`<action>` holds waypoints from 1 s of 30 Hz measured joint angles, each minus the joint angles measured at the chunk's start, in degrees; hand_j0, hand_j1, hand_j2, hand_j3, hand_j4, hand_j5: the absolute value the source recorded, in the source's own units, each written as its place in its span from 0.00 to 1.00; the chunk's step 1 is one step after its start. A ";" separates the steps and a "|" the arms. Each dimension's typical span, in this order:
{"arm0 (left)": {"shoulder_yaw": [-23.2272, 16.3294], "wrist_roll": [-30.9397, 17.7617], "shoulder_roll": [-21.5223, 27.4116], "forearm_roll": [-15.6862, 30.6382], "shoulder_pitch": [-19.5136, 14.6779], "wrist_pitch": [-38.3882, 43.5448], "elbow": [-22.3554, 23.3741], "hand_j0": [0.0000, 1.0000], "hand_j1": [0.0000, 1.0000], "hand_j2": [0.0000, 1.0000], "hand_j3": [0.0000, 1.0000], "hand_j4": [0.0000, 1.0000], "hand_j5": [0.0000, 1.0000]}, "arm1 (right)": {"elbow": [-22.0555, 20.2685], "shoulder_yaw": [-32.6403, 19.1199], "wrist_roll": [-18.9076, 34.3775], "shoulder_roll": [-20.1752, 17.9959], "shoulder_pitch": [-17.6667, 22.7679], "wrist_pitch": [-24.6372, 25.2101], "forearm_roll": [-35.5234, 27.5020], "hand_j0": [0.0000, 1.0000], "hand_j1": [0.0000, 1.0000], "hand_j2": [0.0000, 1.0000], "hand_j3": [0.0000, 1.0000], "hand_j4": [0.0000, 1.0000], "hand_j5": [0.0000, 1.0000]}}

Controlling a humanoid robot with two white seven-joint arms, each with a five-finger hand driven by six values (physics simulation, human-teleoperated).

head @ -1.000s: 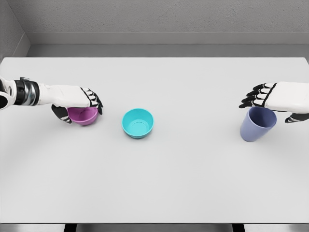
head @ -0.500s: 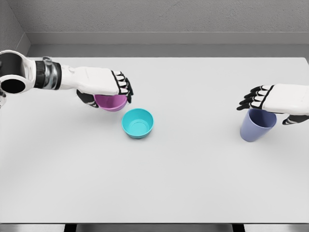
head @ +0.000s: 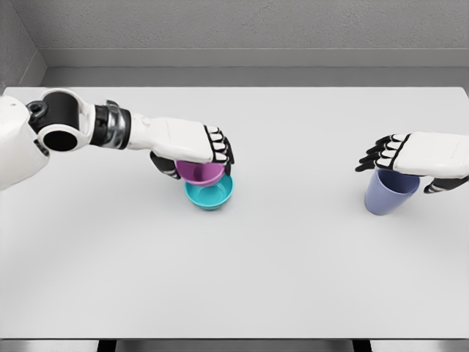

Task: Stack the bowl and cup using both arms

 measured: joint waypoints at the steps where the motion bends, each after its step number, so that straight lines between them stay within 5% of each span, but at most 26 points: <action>1: -0.24 0.02 -0.05 -0.03 0.00 0.00 0.01 0.56 0.56 0.56 0.56 0.56 0.56 | 0.02 0.00 0.00 0.01 0.00 0.00 0.03 1.00 1.00 1.00 1.00 1.00 1.00; 11: -1.97 0.12 -0.67 -0.20 0.00 0.00 0.13 0.60 0.60 0.60 0.60 0.60 0.60 | 1.58 -0.13 0.00 0.54 0.00 0.00 0.79 1.00 1.00 1.00 1.00 1.00 1.00; 24: -2.46 0.25 -0.96 -0.08 0.00 0.02 0.39 0.96 0.96 0.96 0.96 0.96 0.96 | 2.17 -0.13 0.00 0.83 0.00 0.00 1.24 1.00 1.00 1.00 1.00 1.00 1.00; 30: -2.46 0.39 -1.26 0.18 0.09 0.04 0.40 1.00 1.00 1.00 1.00 1.00 1.00 | 2.14 -0.03 0.00 0.87 0.00 0.00 1.24 1.00 1.00 1.00 1.00 1.00 1.00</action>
